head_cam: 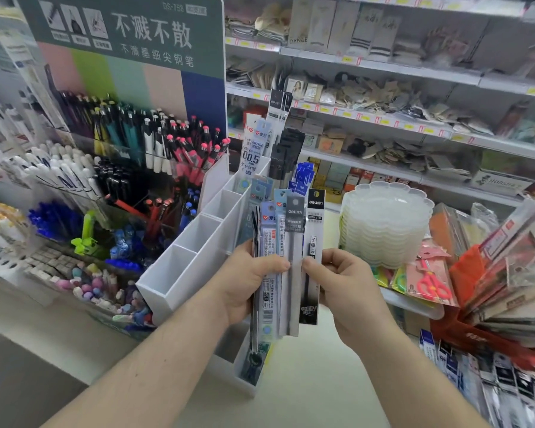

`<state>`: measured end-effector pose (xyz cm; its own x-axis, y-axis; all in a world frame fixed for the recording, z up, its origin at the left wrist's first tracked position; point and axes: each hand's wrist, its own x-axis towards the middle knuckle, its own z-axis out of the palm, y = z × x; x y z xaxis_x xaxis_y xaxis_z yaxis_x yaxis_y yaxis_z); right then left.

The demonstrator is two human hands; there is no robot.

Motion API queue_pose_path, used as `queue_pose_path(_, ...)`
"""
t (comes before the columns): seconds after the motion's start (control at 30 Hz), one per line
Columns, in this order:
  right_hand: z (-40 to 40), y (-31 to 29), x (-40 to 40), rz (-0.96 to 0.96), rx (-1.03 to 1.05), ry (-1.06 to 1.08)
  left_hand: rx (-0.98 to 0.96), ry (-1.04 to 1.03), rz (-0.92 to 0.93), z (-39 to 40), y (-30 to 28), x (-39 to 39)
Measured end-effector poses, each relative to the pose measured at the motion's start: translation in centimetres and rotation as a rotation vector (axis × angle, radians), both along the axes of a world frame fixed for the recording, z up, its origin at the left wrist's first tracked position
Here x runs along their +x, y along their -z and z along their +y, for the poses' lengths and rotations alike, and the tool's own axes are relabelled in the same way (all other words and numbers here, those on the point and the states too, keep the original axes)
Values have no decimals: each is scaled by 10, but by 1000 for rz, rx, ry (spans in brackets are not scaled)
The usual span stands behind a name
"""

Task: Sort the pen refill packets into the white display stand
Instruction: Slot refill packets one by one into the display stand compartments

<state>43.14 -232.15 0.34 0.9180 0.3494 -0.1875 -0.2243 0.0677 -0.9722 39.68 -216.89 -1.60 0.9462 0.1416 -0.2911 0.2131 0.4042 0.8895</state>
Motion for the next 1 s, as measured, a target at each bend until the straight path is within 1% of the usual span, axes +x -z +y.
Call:
queue_pose_path(0.1, -3, 0, -1, 78, 63, 8, -7, -18, 17, 0, -1, -1)
queue_pose_path(0.17, -4, 2, 0, 92, 85, 12, -8, -27, 22, -1, -1, -1)
queue_pose_path(0.3, -4, 7, -1, 50, 89, 50, -22, -66, 17, -3, -5, -4)
queue_pose_path(0.4, -9, 6, 5, 10, 96, 166, -6, -141, -9, -1, -11, -7)
queue_pose_path(0.5, -21, 9, 16, -73, 24, 262, 62, -191, -38, 6, -18, -13)
queue_pose_path(0.57, -29, 11, 23, -98, -31, 291, 107, -201, -20, 9, -21, -17)
queue_pose_path(0.73, -34, 13, 31, -24, -28, 309, 150, -197, 6, 9, -21, -24)
queue_pose_path(1.0, -31, 18, 40, 71, 0, 298, 78, -191, -18, 6, -24, -30)
